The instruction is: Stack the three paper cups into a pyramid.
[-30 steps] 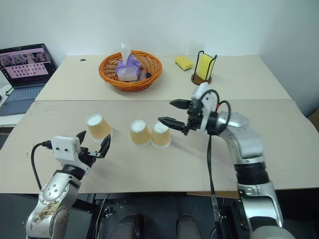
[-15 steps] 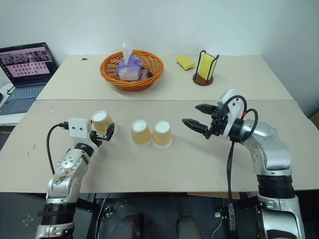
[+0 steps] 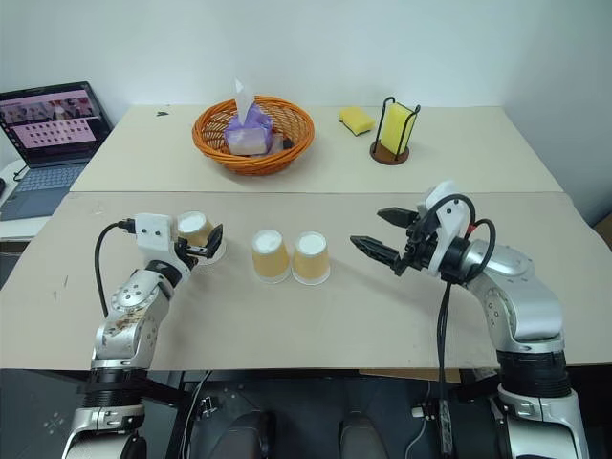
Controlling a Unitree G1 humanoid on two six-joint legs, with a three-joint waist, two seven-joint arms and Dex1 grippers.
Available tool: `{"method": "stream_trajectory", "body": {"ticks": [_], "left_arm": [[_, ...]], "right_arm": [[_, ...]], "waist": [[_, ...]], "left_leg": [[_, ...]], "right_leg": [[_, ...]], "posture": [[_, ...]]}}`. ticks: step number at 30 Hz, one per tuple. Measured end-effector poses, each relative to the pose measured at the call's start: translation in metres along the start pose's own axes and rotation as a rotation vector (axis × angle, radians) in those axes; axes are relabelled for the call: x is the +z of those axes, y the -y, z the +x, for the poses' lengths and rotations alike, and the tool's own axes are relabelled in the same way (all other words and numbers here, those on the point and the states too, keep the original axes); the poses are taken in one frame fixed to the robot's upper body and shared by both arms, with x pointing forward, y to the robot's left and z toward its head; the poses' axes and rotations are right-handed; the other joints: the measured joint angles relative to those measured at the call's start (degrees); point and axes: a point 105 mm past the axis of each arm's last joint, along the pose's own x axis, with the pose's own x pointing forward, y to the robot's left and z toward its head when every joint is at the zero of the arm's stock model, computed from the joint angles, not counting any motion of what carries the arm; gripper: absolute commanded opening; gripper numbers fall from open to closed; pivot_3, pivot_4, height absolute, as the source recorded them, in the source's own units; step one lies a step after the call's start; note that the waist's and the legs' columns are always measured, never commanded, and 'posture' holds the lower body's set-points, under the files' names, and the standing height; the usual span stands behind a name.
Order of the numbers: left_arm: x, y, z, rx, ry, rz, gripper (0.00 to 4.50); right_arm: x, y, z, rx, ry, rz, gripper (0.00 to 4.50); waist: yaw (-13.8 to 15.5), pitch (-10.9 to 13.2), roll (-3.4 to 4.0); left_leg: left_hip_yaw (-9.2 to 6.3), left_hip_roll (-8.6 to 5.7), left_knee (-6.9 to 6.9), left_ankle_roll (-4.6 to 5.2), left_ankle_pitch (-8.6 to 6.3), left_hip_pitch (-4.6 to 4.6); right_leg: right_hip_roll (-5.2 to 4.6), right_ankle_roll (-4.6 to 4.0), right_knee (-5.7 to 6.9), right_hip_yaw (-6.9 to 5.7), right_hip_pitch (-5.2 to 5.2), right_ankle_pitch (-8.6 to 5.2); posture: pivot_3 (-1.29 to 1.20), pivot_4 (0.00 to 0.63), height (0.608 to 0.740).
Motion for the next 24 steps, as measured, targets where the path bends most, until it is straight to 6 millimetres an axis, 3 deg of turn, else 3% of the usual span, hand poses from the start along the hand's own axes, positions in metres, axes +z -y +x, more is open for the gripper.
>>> {"method": "stream_trajectory", "body": {"ticks": [5, 10, 20, 22, 24], "left_arm": [[0.001, 0.0, 0.0, -0.002, 0.002, -0.001, 4.5], [0.001, 0.0, 0.0, -0.001, 0.002, -0.001, 3.14], [0.001, -0.001, 0.0, -0.004, 0.002, -0.002, 3.14], [0.007, -0.002, 0.004, -0.013, 0.009, -0.005, 3.14], [0.028, 0.0, 0.013, -0.064, 0.059, -0.008, 3.14]], "right_arm": [[-0.002, 0.0, 0.0, -0.005, -0.006, 0.001, 4.44], [-0.003, 0.001, 0.001, -0.015, -0.013, 0.0, 4.5], [-0.008, 0.001, 0.003, -0.016, -0.03, 0.002, 4.5], [-0.01, 0.001, 0.003, -0.019, -0.039, 0.002, 4.5], [-0.012, 0.002, 0.004, -0.025, -0.047, 0.004, 4.5]], "waist": [[-0.02, 0.0, 0.0], [0.01, 0.0, 0.0], [0.0, 0.0, 0.0], [0.03, 0.0, 0.0], [0.09, 0.01, -0.02]], "left_leg": [[-0.01, 0.01, 0.0, 0.0, 0.0, 0.01], [-0.01, 0.0, 0.0, 0.0, 0.0, 0.01], [-0.01, 0.01, 0.0, 0.0, 0.0, 0.01], [-0.02, 0.0, 0.01, 0.0, 0.0, 0.0], [-0.02, 0.0, 0.04, -0.01, 0.01, -0.01]], "right_leg": [[0.01, 0.0, 0.01, 0.0, 0.0, 0.0], [0.0, 0.0, 0.0, 0.0, 0.0, 0.0], [0.01, 0.0, 0.01, 0.0, 0.0, 0.0], [0.01, 0.0, 0.02, -0.01, 0.0, 0.0], [0.01, 0.0, 0.04, -0.02, 0.0, 0.0]], "posture": [[0.0, 0.15, 0.74], [0.0, 0.15, 0.74], [0.0, 0.15, 0.74], [0.0, 0.15, 0.74], [0.0, 0.15, 0.74]]}}
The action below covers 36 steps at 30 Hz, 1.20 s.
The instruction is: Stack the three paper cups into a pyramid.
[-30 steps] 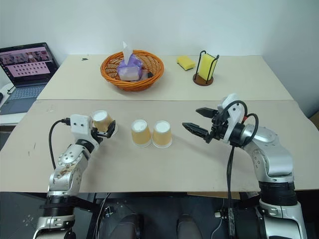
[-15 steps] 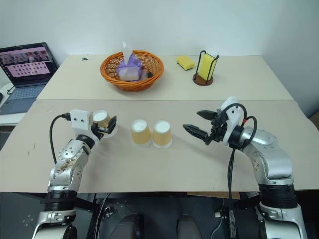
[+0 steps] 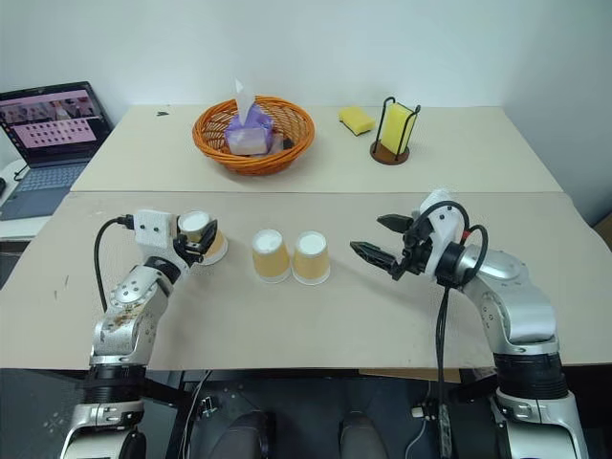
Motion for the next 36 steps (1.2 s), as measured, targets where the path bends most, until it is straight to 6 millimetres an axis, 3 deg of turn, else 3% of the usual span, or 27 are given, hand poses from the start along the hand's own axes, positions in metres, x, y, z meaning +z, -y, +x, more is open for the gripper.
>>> {"method": "stream_trajectory", "body": {"ticks": [4, 7, 11, 13, 16, 22, 29, 36], "left_arm": [[0.056, 0.009, 0.029, -0.191, 0.127, -0.027, 3.14], [0.084, 0.02, 0.04, -0.367, 0.164, -0.098, 3.14], [0.112, 0.049, 0.021, -0.831, 0.116, -0.248, 3.14], [0.121, 0.057, 0.014, -0.979, 0.092, -0.256, 3.14], [0.112, 0.067, 0.018, -1.096, -0.004, -0.222, 3.14], [0.087, 0.08, 0.029, -1.168, -0.117, -0.139, 3.14], [0.086, 0.1, 0.036, -1.244, -0.11, -0.061, 3.14], [0.079, 0.106, 0.035, -1.289, -0.132, -0.05, 3.14]], "right_arm": [[-0.002, 0.002, 0.005, -0.018, 0.02, 0.026, 4.5], [-0.004, 0.004, 0.006, -0.032, 0.019, 0.027, 4.5], [-0.005, 0.005, 0.006, -0.045, 0.02, 0.03, 4.5], [-0.009, 0.006, 0.004, -0.059, 0.013, 0.04, 4.5], [-0.017, 0.006, 0.001, -0.086, 0.002, 0.057, 4.5], [-0.021, 0.005, -0.002, -0.12, 0.0, 0.061, 4.5], [-0.022, 0.006, -0.011, -0.163, 0.008, 0.058, 4.5], [-0.024, 0.006, -0.014, -0.18, 0.005, 0.065, 4.5]], "waist": [[0.08, 0.01, -0.01], [-0.1, 0.01, -0.01], [-1.11, 0.02, 0.0], [-1.54, 0.02, 0.0], [-1.54, 0.02, 0.0], [-1.69, 0.03, -0.02], [-1.49, 0.04, -0.03], [-1.72, 0.04, -0.03]], "left_leg": [[0.01, -0.03, 0.03, 0.0, 0.0, -0.08], [0.0, -0.02, 0.03, 0.0, 0.0, -0.15], [-0.04, 0.0, 0.02, 0.0, 0.0, -0.26], [-0.04, -0.01, 0.03, 0.0, 0.01, -0.22], [-0.03, -0.02, 0.03, 0.0, 0.02, -0.08], [-0.04, -0.01, 0.03, 0.0, 0.01, -0.28], [-0.05, -0.02, 0.15, 0.0, 0.01, -0.33], [-0.05, -0.01, 0.16, 0.01, 0.01, -0.31]], "right_leg": [[-0.01, 0.02, -0.08, -0.03, 0.01, 0.01], [0.0, 0.04, -0.12, -0.04, -0.05, 0.01], [0.02, 0.05, -0.09, -0.05, -0.17, 0.0], [0.03, 0.05, -0.05, -0.06, -0.13, 0.0], [0.03, 0.05, 0.05, -0.06, -0.05, 0.0], [0.04, 0.05, -0.02, -0.06, -0.19, 0.0], [0.03, 0.06, 0.03, -0.06, -0.19, -0.01], [0.04, 0.08, 0.17, -0.05, -0.23, -0.02]], "posture": [[0.0, 0.15, 0.74], [0.0, 0.15, 0.74], [0.0, 0.15, 0.74], [0.0, 0.15, 0.74], [0.0, 0.15, 0.74], [0.0, 0.15, 0.74], [0.0, 0.15, 0.74], [0.0, 0.15, 0.74]]}}
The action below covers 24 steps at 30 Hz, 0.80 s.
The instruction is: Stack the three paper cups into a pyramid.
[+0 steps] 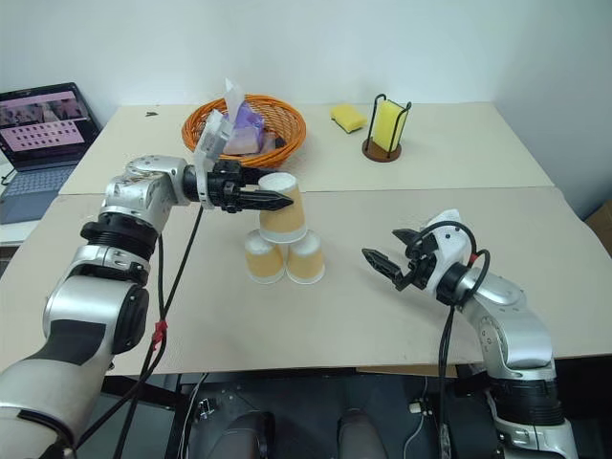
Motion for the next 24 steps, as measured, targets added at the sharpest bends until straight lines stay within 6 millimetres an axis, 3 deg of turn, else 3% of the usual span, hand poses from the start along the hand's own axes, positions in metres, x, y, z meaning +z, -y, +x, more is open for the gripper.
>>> {"method": "stream_trajectory", "body": {"ticks": [19, 24], "left_arm": [[-0.0056, 0.0014, -0.0008, -0.011, -0.038, 0.001, 3.14], [-0.0057, 0.0013, -0.0007, -0.01, -0.039, 0.001, 4.41]], "right_arm": [[0.0022, -0.0008, 0.0002, 0.003, 0.003, -0.006, 4.5], [0.0021, -0.0008, 0.0002, 0.003, 0.002, -0.006, 4.5]], "waist": [[0.12, 0.0, 0.0], [0.12, 0.0, 0.0]], "left_leg": [[0.0, -0.01, 0.05, 0.0, 0.0, 0.0], [-0.01, -0.01, 0.05, 0.0, 0.0, 0.0]], "right_leg": [[-0.01, 0.02, 0.06, 0.0, 0.0, -0.01], [-0.01, 0.02, 0.07, 0.0, 0.0, -0.01]], "posture": [[0.0, 0.15, 0.74], [0.0, 0.15, 0.74]]}}
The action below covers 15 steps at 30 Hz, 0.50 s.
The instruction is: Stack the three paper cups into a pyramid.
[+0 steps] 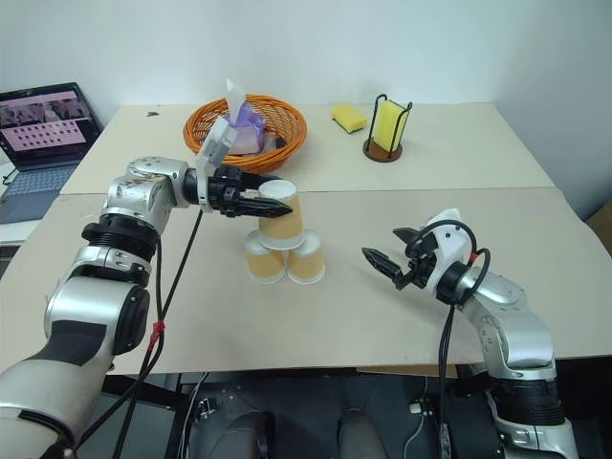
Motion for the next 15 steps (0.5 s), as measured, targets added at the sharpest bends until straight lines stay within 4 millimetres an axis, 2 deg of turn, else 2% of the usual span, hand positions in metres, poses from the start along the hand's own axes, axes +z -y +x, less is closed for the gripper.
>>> {"method": "stream_trajectory", "body": {"ticks": [11, 15], "left_arm": [[0.007, -0.001, -0.002, 0.023, 0.04, -0.016, 4.41], [0.02, -0.002, -0.008, 0.045, 0.095, -0.016, 4.41]], "right_arm": [[-0.001, 0.0, 0.001, 0.001, -0.003, 0.001, 4.5], [-0.001, 0.0, 0.003, 0.007, -0.005, 0.004, 4.5]], "waist": [[0.0, 0.0, 0.0], [-0.06, 0.0, 0.0]], "left_leg": [[0.0, 0.0, 0.01, 0.0, 0.0, 0.0], [-0.01, 0.0, 0.02, 0.0, 0.0, 0.0]], "right_leg": [[0.0, 0.0, 0.02, 0.0, 0.0, 0.0], [0.0, 0.0, 0.05, 0.0, 0.0, 0.0]], "posture": [[0.0, 0.15, 0.74], [0.0, 0.15, 0.74]]}}
